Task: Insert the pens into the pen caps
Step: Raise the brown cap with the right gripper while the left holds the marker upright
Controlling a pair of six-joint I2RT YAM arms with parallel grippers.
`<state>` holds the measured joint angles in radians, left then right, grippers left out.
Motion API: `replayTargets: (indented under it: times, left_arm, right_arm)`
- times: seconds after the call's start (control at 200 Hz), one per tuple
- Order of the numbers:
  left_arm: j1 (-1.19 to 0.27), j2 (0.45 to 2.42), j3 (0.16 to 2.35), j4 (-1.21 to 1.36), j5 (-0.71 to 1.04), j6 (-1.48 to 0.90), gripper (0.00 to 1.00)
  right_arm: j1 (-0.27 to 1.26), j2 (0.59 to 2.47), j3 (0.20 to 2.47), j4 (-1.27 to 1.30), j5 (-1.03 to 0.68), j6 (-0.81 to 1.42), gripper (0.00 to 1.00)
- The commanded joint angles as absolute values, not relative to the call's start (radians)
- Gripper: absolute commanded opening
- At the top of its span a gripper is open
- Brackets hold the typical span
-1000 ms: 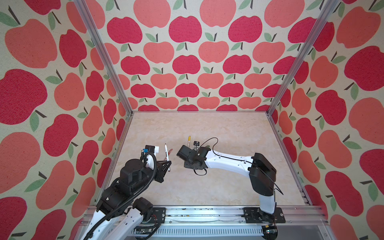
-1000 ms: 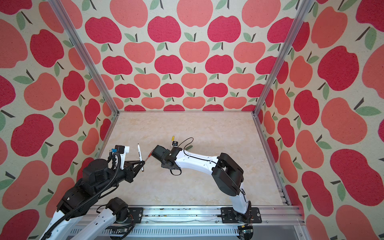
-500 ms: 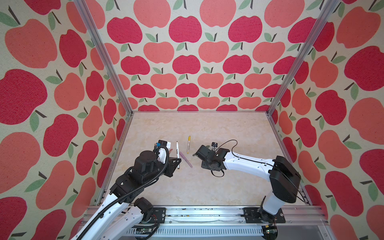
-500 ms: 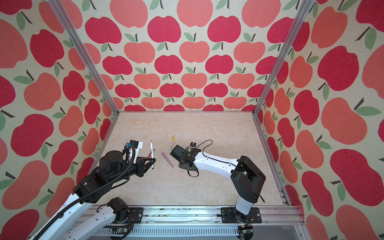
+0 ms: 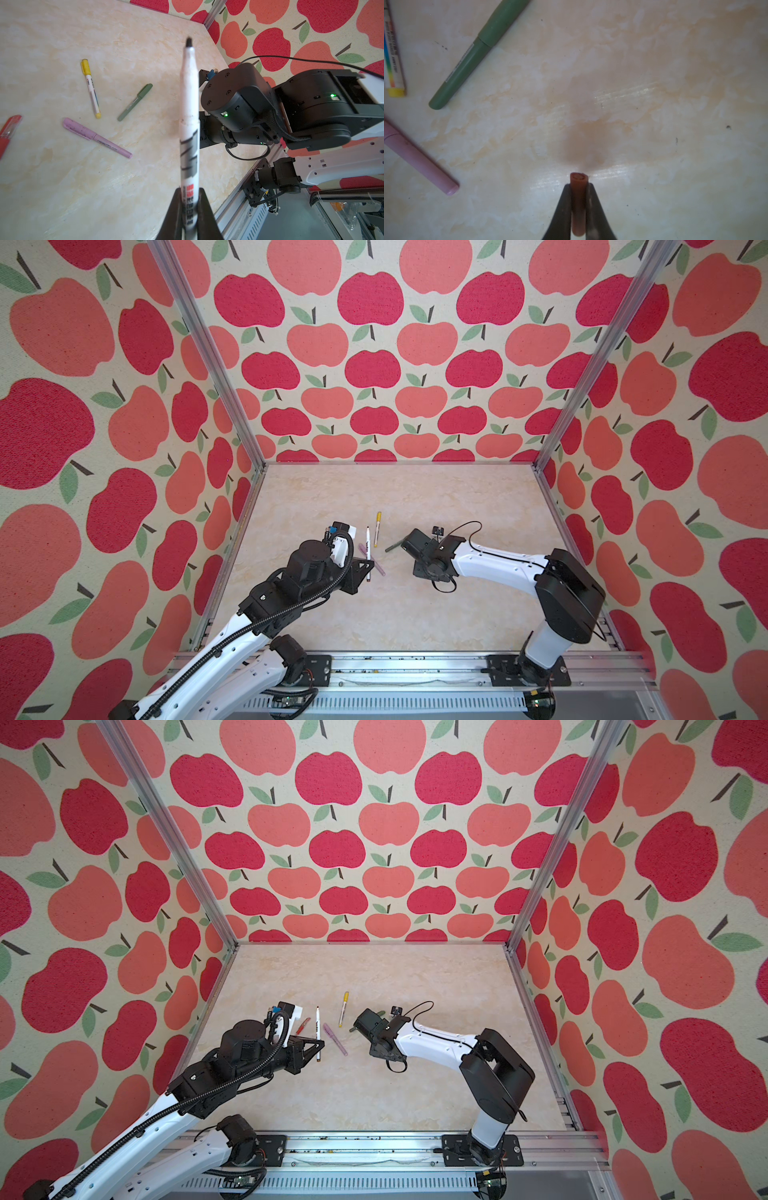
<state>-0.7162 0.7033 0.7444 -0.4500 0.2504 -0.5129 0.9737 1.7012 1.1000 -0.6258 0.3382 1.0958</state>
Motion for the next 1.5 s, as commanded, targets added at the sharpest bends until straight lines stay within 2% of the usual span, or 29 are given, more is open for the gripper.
replayTargets:
  times: [0.0,0.365,0.63,0.755,0.966,1.301,1.496]
  left_arm:
    - [-0.726,0.703,0.73,-0.405,0.234,-0.537,0.0]
    - [-0.735,0.705,0.704,-0.38,0.238,-0.551,0.0]
    - [-0.737,0.727,0.706,-0.367,0.248,-0.546,0.0]
    - [-0.738,0.728,0.709,-0.367,0.249,-0.545,0.0]
    - [-0.738,0.728,0.712,-0.372,0.249,-0.543,0.0]
    - [-0.738,0.727,0.714,-0.376,0.248,-0.543,0.0]
    - [-0.739,0.726,0.716,-0.379,0.245,-0.538,0.0]
  right_arm:
    - [0.963,1.731,1.089,-0.62,0.319,1.058,0.12]
    - [0.937,1.79,1.086,-0.603,0.275,1.035,0.12]
    - [0.93,1.786,1.087,-0.613,0.278,1.029,0.28]
    - [0.923,1.784,1.089,-0.615,0.275,1.023,0.32]
    - [0.913,1.799,1.089,-0.609,0.263,1.017,0.32]
    - [0.908,1.846,1.106,-0.604,0.232,1.006,0.22]
    - [0.908,1.848,1.103,-0.608,0.223,1.017,0.11]
